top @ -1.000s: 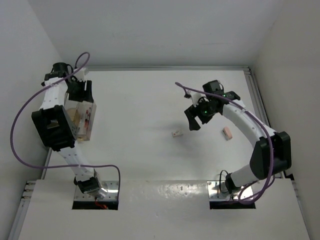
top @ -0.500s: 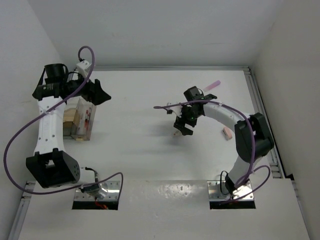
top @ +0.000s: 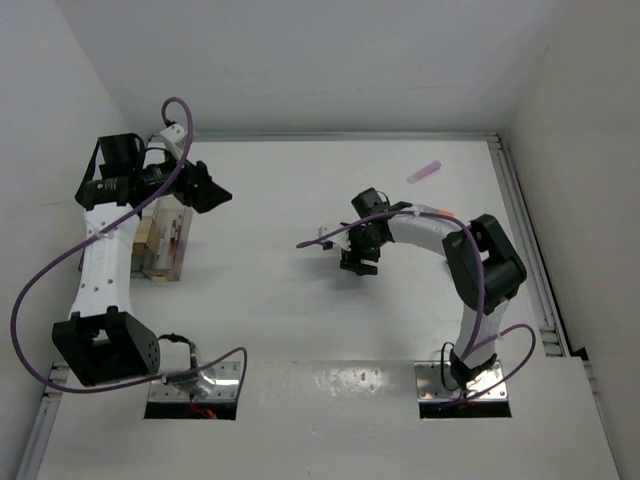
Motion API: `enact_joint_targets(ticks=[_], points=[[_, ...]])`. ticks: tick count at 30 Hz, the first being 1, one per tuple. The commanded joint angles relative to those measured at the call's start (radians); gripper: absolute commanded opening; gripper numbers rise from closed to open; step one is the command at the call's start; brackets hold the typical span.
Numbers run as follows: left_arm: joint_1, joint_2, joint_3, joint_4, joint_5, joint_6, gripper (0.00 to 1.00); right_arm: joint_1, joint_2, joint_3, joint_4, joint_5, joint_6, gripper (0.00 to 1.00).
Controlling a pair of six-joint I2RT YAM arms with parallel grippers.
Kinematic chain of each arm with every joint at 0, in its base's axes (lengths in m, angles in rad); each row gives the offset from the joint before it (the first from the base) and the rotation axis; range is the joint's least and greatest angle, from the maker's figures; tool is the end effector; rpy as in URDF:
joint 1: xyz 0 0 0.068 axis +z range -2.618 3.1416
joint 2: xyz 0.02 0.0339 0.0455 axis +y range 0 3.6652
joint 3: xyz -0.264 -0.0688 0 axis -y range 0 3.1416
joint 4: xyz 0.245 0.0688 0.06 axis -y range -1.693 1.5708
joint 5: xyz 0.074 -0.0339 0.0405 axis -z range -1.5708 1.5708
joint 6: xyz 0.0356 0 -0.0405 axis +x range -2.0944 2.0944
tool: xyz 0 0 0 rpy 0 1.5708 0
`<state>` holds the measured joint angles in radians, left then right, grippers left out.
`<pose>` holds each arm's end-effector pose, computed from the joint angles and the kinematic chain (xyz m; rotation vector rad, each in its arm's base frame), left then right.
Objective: Sort the stationery into containers
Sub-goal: Pick up the stationery from the center of the board.
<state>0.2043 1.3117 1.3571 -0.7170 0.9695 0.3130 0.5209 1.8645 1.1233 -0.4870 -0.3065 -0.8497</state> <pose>0.2685 0.0256 0.3812 0.5992 1.9152 -0.7502 0.3016 0.1855 0.1434 -1.7880 2.0718 0.3394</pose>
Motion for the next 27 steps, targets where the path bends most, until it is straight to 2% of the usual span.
enact_joint_targets(ticks=[1,6,7,9,10,13,14,16,17,18,19,22,27], points=[[-0.005,-0.043,-0.010,0.056,0.026,-0.017,0.89,0.008,-0.001,-0.045,0.089,-0.003,-0.045,0.70],[0.003,-0.078,-0.050,0.119,0.026,-0.063,0.89,0.010,0.010,-0.057,0.108,0.000,-0.026,0.53],[0.006,-0.083,-0.058,0.125,0.021,-0.080,0.89,0.010,0.007,-0.059,0.111,0.000,-0.023,0.44],[0.021,-0.095,-0.072,0.154,0.023,-0.100,0.89,0.007,-0.008,-0.047,0.082,-0.014,-0.003,0.35],[0.026,-0.101,-0.090,0.178,0.029,-0.133,0.89,0.007,-0.019,-0.039,0.070,-0.026,0.011,0.26],[0.052,-0.126,-0.136,0.264,0.092,-0.230,0.88,0.001,-0.085,0.015,-0.001,-0.103,0.139,0.16],[0.058,-0.135,-0.183,0.293,0.115,-0.261,0.88,0.001,-0.102,0.064,-0.025,-0.133,0.176,0.15],[0.061,-0.190,-0.286,0.457,0.162,-0.490,0.88,-0.002,-0.165,0.157,-0.109,-0.232,0.309,0.15],[0.061,-0.204,-0.321,0.517,0.163,-0.491,0.88,-0.002,-0.165,0.191,-0.110,-0.273,0.363,0.15],[0.052,-0.221,-0.355,0.583,0.166,-0.602,0.88,-0.001,-0.183,0.231,-0.148,-0.313,0.415,0.14],[0.044,-0.235,-0.384,0.682,0.164,-0.638,0.88,-0.002,-0.188,0.265,-0.154,-0.397,0.522,0.14],[-0.012,-0.281,-0.449,0.766,0.158,-0.674,0.88,0.007,-0.200,0.403,-0.144,-0.543,0.726,0.15],[-0.118,-0.321,-0.518,0.892,0.130,-0.771,0.88,0.040,-0.188,0.484,-0.027,-0.651,0.975,0.15]])
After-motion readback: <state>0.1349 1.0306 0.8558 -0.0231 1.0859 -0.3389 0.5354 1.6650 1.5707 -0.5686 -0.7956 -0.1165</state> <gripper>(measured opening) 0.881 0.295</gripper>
